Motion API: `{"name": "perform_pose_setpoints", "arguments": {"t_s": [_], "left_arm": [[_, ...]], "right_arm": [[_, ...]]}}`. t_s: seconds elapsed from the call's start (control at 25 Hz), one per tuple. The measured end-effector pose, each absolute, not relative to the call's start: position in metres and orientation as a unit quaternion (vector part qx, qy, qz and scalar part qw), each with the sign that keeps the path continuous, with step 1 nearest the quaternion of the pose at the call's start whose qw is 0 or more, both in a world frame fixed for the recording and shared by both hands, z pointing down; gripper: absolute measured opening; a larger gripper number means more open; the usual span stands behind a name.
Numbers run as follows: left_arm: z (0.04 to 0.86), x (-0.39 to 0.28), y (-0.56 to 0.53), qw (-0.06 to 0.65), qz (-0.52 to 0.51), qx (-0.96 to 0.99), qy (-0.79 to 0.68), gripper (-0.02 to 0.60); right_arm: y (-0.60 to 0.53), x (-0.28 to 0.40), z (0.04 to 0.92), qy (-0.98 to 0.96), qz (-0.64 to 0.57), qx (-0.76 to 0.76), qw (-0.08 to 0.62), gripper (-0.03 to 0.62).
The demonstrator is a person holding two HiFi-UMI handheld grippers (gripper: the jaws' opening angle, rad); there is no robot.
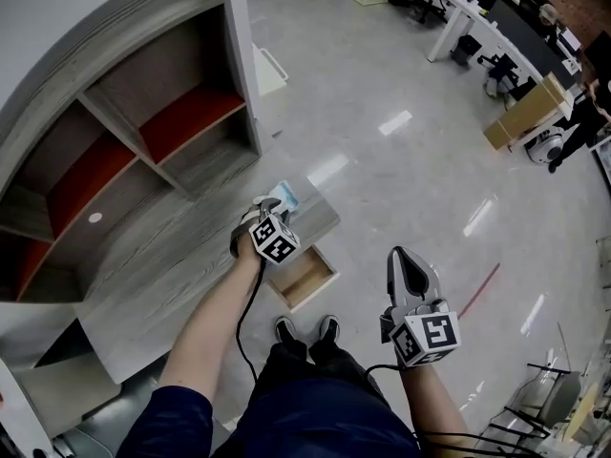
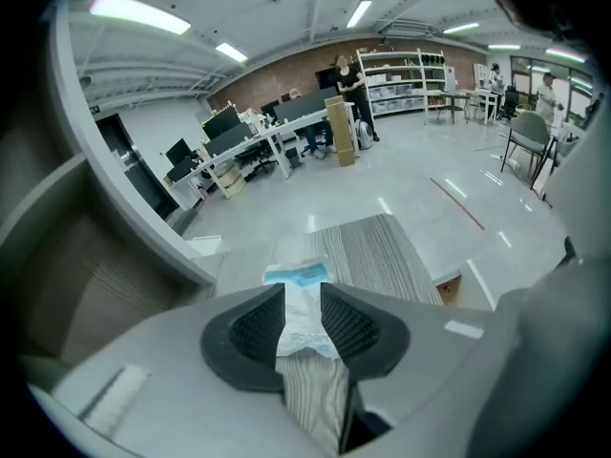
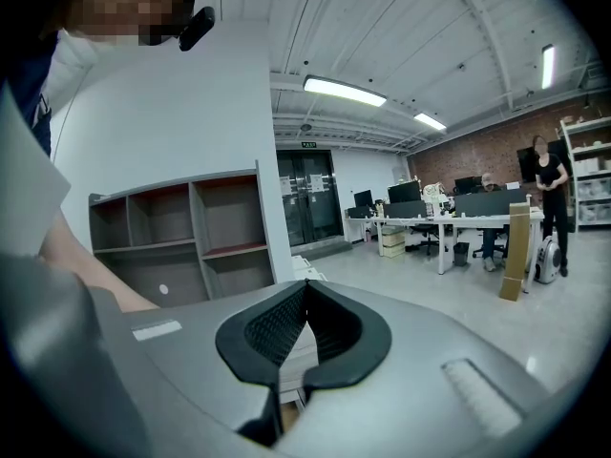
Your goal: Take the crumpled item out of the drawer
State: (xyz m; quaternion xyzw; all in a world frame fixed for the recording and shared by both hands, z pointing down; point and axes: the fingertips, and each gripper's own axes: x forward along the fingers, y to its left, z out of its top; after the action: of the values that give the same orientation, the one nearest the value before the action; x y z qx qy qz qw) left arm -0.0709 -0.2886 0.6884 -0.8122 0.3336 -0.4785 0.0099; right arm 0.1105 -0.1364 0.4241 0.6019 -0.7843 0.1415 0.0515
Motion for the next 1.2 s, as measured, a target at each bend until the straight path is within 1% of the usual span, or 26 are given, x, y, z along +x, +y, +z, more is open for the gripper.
{"name": "perform_pose_setpoints", "arguments": {"t_s": [0.28, 0.6, 0.8, 1.2], "left_arm": [[0.617, -0.084, -0.292, 0.006, -0.401, -0.828, 0.392, 0.091], [0.527, -0.091, -0.275, 0.029, -0.304, -0.842, 0.446, 0.089], [0.479, -0.102, -0.261, 0.013, -0.238, -0.845, 0.478, 0.089], [0.395, -0.114, -0.232, 0.032, -0.15, -0.839, 0.522, 0.089]], "right_arm": [[-0.146, 0.099, 0.417, -0.797, 0.134, 0.588, 0.042, 0.006], [-0.157, 0.09, 0.408, -0.807, 0.123, 0.577, 0.032, 0.006], [-0.163, 0.08, 0.399, -0.817, 0.105, 0.566, 0.026, 0.006], [-0.182, 0.083, 0.367, -0.82, 0.07, 0.568, -0.004, 0.006]]}}
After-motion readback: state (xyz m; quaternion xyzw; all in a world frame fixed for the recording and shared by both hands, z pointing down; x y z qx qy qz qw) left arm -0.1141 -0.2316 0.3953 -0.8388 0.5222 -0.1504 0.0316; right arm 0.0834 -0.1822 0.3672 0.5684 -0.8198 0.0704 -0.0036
